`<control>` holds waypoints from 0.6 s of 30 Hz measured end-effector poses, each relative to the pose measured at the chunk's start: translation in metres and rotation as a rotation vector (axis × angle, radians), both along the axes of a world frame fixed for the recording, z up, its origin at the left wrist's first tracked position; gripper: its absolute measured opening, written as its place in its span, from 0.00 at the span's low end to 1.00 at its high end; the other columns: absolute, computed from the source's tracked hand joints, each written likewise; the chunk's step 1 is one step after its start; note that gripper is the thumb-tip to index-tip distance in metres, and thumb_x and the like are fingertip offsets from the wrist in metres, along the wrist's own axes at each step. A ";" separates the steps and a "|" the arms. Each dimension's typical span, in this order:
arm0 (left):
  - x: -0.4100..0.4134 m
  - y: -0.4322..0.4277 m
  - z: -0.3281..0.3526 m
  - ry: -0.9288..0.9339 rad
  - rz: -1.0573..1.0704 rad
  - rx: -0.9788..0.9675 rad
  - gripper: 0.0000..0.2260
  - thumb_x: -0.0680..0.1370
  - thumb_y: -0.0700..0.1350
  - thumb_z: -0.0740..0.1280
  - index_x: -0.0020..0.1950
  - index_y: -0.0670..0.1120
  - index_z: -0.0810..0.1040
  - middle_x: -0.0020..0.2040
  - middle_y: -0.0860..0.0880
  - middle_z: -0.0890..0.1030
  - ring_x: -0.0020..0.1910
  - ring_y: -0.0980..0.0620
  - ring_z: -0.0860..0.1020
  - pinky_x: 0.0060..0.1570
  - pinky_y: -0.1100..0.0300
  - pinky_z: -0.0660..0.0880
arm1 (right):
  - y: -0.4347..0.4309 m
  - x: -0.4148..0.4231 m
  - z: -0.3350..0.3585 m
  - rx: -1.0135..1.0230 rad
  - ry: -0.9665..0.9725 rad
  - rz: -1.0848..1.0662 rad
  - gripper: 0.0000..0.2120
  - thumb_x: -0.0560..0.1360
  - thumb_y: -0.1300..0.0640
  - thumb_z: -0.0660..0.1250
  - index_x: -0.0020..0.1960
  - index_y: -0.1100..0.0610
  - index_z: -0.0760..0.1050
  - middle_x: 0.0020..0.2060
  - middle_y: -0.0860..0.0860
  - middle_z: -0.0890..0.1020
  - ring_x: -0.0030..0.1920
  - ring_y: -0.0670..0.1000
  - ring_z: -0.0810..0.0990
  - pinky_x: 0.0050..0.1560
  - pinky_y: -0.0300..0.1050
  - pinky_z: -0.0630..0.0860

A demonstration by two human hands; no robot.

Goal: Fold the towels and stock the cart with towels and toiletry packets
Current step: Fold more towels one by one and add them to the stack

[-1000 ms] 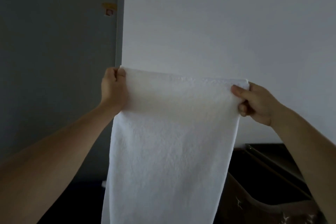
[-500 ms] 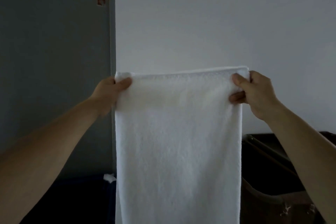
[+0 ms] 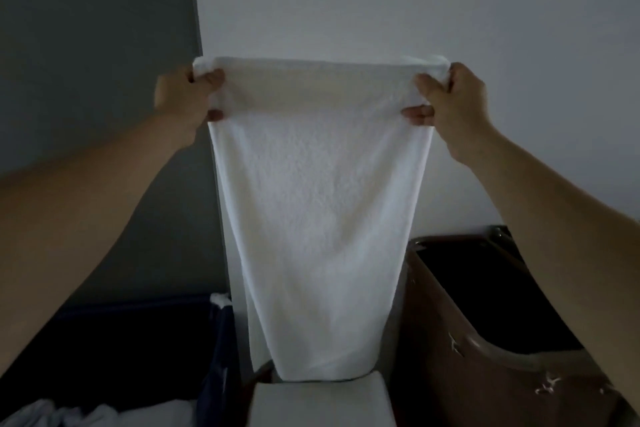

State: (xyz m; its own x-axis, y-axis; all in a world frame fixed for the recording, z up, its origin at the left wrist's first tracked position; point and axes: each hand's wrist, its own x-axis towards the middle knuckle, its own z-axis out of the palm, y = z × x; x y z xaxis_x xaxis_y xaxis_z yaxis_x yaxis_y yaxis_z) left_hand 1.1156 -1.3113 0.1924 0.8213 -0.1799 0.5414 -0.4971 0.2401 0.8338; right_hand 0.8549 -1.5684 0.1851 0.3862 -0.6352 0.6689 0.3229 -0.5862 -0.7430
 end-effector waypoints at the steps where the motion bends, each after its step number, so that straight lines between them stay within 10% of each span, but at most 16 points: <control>1: -0.004 0.002 0.001 -0.010 0.006 -0.010 0.03 0.77 0.46 0.73 0.46 0.49 0.80 0.48 0.51 0.81 0.45 0.52 0.82 0.34 0.57 0.82 | -0.003 -0.001 0.001 -0.003 0.002 0.008 0.09 0.80 0.57 0.67 0.48 0.59 0.68 0.48 0.58 0.76 0.33 0.55 0.85 0.40 0.56 0.84; 13: -0.079 0.102 -0.063 -0.024 -0.286 0.228 0.03 0.78 0.43 0.70 0.51 0.47 0.82 0.47 0.49 0.84 0.46 0.47 0.83 0.39 0.54 0.83 | 0.038 -0.091 -0.072 -0.001 0.136 0.079 0.10 0.76 0.51 0.72 0.45 0.56 0.75 0.41 0.55 0.84 0.33 0.60 0.86 0.30 0.47 0.81; 18: -0.117 0.190 -0.139 0.091 -0.544 0.595 0.23 0.64 0.56 0.81 0.53 0.45 0.85 0.53 0.42 0.84 0.47 0.43 0.84 0.42 0.56 0.83 | 0.097 -0.166 -0.145 -0.027 0.417 0.186 0.04 0.76 0.49 0.72 0.43 0.47 0.82 0.33 0.55 0.84 0.30 0.57 0.84 0.27 0.43 0.78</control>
State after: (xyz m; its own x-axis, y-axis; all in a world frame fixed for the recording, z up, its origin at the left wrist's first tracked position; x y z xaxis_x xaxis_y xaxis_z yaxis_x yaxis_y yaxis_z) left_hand 0.9989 -1.1208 0.0535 0.5721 -0.8034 0.1650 -0.3627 -0.0674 0.9295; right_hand 0.6893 -1.4717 0.0398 0.7322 -0.5138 0.4471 0.1009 -0.5674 -0.8172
